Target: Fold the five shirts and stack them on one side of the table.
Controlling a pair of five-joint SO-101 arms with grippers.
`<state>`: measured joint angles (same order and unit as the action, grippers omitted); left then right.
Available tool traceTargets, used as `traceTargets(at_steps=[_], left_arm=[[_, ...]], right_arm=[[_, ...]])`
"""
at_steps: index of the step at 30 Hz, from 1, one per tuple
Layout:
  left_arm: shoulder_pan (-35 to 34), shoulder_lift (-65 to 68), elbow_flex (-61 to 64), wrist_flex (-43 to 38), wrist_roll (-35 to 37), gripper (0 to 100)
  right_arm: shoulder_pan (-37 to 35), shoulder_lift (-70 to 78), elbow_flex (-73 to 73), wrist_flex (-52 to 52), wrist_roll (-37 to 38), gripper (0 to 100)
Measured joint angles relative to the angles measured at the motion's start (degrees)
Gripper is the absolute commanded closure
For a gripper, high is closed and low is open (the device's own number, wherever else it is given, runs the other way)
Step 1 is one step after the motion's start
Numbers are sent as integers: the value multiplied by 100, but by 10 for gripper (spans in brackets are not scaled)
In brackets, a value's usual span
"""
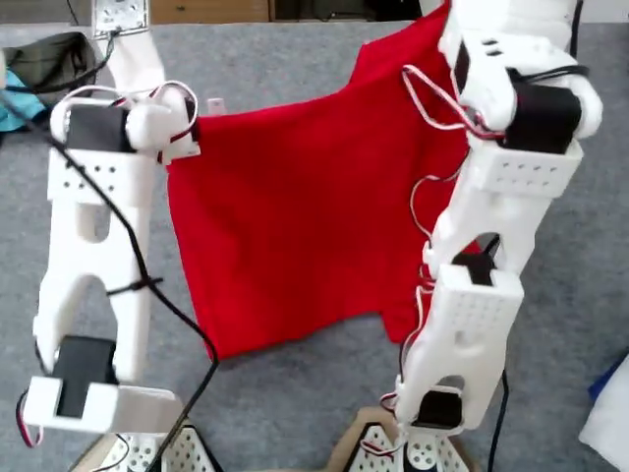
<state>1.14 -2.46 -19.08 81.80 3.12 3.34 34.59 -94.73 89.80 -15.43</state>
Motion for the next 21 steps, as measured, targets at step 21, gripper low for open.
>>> traceTargets(at_steps=[21], left_arm=[[-237,1811,9,-1345,0,982]], right_arm=[[123,1864,18,-1512,0,992]])
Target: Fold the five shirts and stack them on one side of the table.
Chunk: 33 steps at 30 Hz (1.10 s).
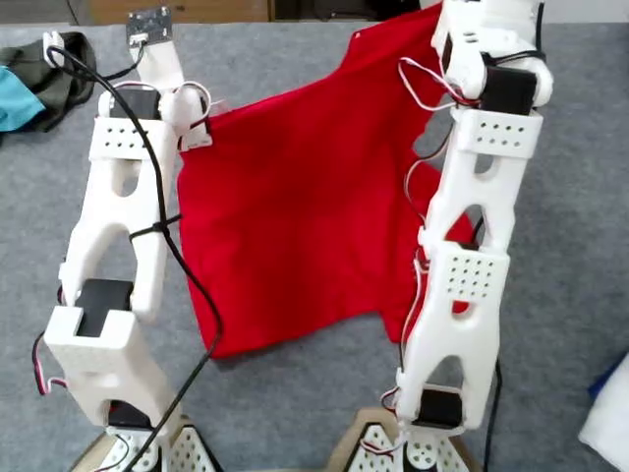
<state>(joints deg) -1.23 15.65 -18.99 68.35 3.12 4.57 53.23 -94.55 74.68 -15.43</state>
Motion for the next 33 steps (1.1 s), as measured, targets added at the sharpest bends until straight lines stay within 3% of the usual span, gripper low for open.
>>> traceTargets(at_steps=[18,24,33], left_arm=[[-378,695,-18,-132,-9,975],[-422,1046,-18,-132,-18,745],[-607,1090,-448,290,-18,748]], right_arm=[[-642,519,0,-53,0,990],[-1152,1187,0,-202,0,989],[-1653,2259,9,-958,0,879]])
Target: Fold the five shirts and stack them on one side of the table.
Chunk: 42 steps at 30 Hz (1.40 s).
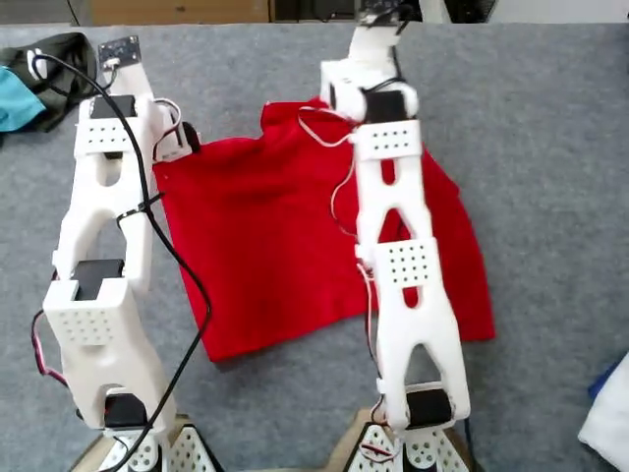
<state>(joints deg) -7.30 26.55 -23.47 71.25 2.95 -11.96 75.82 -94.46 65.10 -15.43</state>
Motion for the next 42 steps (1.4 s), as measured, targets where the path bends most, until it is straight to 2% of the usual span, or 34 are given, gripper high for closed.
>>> traceTargets(at_steps=[7,13,23,37,42], left_arm=[[-79,0,-563,607,0,749],[-79,0,-897,1099,176,747],[-79,0,-905,1459,870,749],[-79,0,-905,1582,888,750],[-79,0,-905,1582,888,750]], right_arm=[[-123,431,0,-378,0,878],[-123,440,0,220,-26,877],[-9,422,0,624,176,875],[132,422,9,651,211,875],[211,422,475,448,211,875]])
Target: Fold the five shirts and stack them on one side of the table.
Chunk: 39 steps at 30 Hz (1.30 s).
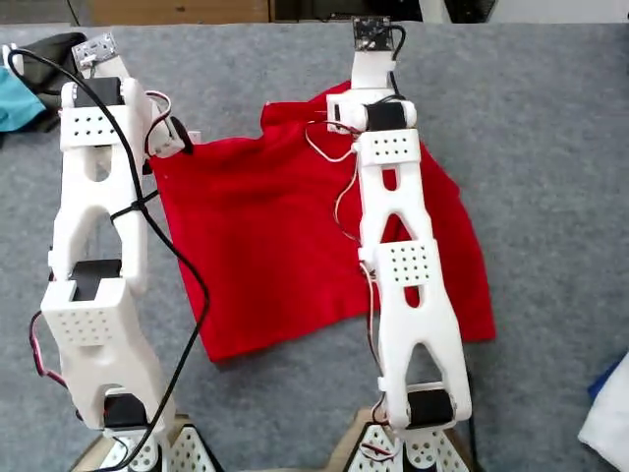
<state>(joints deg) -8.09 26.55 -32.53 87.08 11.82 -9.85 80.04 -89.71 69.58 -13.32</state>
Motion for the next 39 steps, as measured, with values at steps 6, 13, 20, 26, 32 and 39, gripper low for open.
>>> traceTargets(at_steps=[6,13,20,26,32,39], left_arm=[[0,0,0,0,0,750],[0,0,0,0,0,750],[0,0,0,0,0,750],[0,9,-79,0,0,750],[-360,352,-167,-281,0,750],[-712,1037,-211,-589,369,750]], right_arm=[[-18,0,378,-264,0,878],[-18,0,422,-316,0,981],[0,0,422,-369,0,992],[299,0,316,-369,0,992],[360,0,299,-369,0,992],[378,0,299,-369,0,992]])
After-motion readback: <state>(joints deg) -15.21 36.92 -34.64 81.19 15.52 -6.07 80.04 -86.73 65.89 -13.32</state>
